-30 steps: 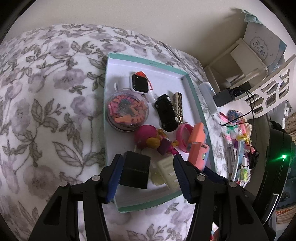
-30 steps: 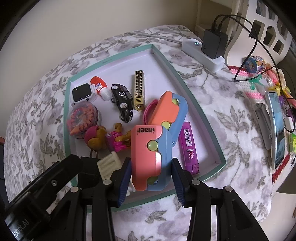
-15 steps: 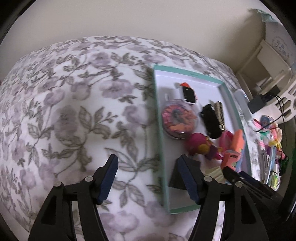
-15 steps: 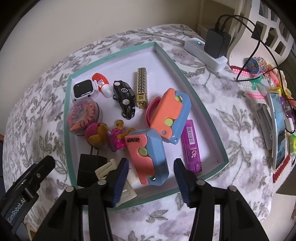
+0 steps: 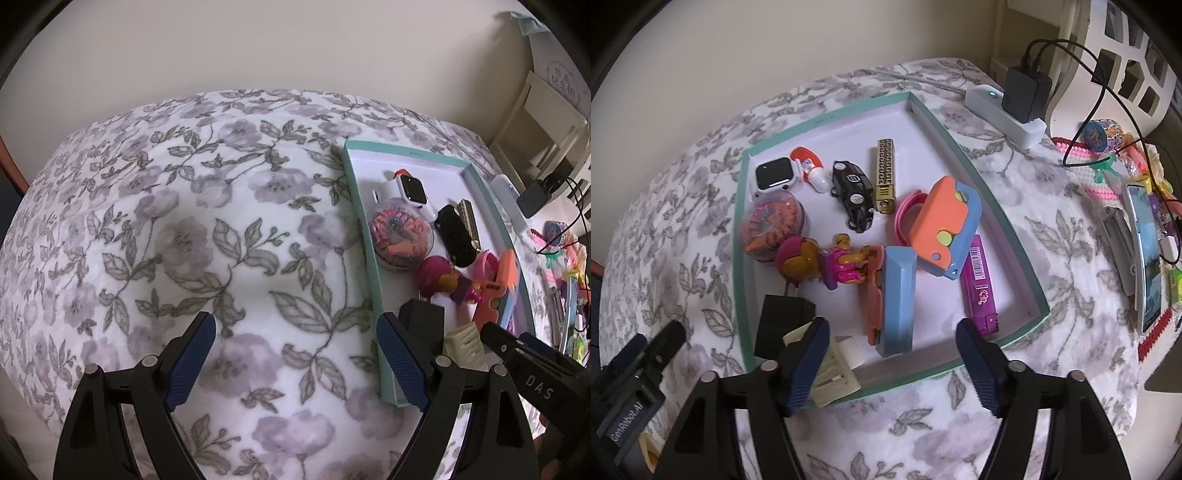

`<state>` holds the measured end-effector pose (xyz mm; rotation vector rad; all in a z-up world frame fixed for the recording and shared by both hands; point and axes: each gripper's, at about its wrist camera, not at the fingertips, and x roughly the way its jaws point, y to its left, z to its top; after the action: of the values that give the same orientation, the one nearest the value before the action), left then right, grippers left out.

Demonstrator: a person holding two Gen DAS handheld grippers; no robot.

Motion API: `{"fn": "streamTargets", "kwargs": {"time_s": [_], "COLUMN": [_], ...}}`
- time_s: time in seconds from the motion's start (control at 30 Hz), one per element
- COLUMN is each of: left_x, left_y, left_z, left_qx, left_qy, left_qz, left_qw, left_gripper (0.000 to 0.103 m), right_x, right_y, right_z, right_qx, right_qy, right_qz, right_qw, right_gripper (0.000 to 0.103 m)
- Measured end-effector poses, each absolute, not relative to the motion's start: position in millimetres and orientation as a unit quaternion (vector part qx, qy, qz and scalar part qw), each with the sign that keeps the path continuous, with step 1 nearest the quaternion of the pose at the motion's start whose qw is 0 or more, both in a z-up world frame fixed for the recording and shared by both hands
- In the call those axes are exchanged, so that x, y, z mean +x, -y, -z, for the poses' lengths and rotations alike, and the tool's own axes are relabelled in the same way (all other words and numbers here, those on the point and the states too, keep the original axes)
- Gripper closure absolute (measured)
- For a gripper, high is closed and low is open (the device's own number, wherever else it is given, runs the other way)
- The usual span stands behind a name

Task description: Organize rigid objects

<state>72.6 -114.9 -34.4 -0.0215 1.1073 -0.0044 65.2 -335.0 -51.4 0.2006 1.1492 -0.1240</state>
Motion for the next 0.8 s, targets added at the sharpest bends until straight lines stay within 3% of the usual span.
{"fn": "streamTargets", "kwargs": {"time_s": [0.2, 0.3, 0.8], "left_x": [63.4, 59.4, 42.2], "left_y": [109.1, 107.8, 101.9], "left_z": [30.9, 29.1, 17.5], "left_qx": [-0.011, 0.002, 0.008], "left_qy": [-0.524, -0.520, -0.509], "left_qz": [0.002, -0.009, -0.009], "left_qw": [0.852, 0.854, 0.861], "left_gripper": [0.014, 0.014, 0.014], "right_x": [57.4, 53.7, 27.5], "right_y": [331.6, 330.6, 330.6], "right_z": [47.7, 45.5, 23.2], "right_qx": [0.093, 0.095, 0.115], "right_qy": [-0.529, -0.522, -0.473], "right_qz": [0.054, 0.050, 0.049], "right_qw": [0.842, 0.846, 0.872], "right_gripper": [0.016, 0.000, 0.000]}}
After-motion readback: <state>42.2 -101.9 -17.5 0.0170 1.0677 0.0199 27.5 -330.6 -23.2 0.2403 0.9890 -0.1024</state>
